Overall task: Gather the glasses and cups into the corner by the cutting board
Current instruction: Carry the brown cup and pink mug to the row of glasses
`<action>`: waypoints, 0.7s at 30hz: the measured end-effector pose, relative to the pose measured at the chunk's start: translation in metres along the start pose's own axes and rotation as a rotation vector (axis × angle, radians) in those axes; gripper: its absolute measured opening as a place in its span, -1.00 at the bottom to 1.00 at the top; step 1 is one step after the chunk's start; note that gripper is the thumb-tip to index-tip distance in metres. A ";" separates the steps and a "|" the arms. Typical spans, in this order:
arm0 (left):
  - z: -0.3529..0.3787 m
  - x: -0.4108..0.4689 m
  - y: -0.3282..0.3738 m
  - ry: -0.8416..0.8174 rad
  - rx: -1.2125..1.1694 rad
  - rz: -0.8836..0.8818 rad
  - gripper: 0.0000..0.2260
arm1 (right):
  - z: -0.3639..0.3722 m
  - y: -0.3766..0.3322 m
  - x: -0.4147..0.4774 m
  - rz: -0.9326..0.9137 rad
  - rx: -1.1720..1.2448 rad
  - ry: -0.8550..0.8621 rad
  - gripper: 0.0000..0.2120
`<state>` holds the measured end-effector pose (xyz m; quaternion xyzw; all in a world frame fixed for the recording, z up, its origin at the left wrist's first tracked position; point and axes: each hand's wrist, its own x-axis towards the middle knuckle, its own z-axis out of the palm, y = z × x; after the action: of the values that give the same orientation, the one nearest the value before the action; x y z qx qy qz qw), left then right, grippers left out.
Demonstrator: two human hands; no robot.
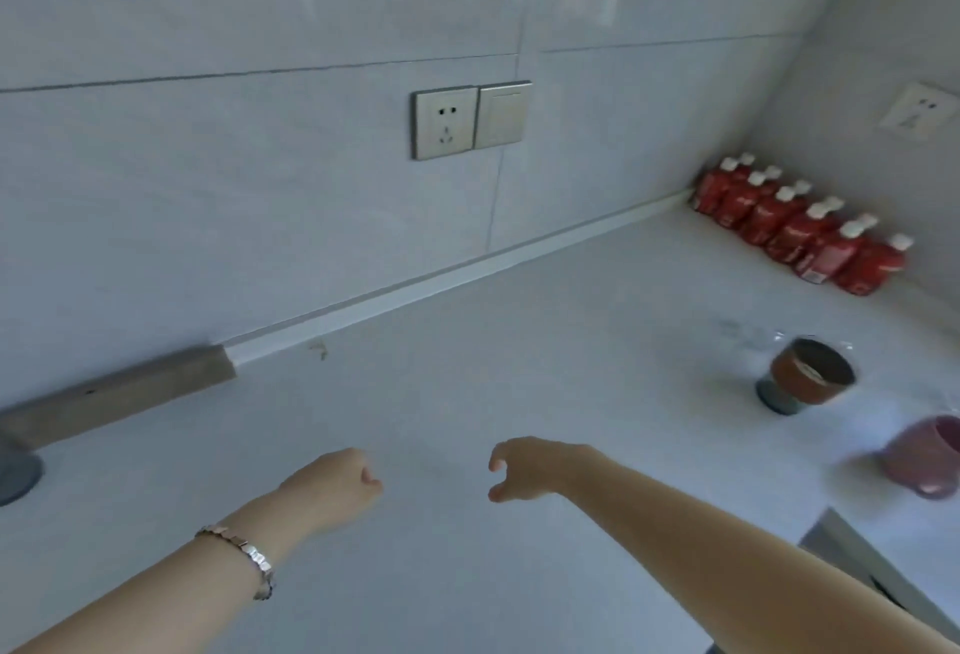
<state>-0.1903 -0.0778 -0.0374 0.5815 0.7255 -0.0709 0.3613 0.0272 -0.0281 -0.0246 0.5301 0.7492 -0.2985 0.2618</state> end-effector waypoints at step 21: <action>0.119 0.091 0.417 -0.129 0.198 0.264 -0.94 | -0.004 0.515 -0.124 0.690 0.579 0.467 -0.15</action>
<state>0.2301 0.0626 -0.0470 0.6988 0.6075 -0.1311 0.3541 0.5542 0.0292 -0.0214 0.8501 0.4557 -0.2635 0.0128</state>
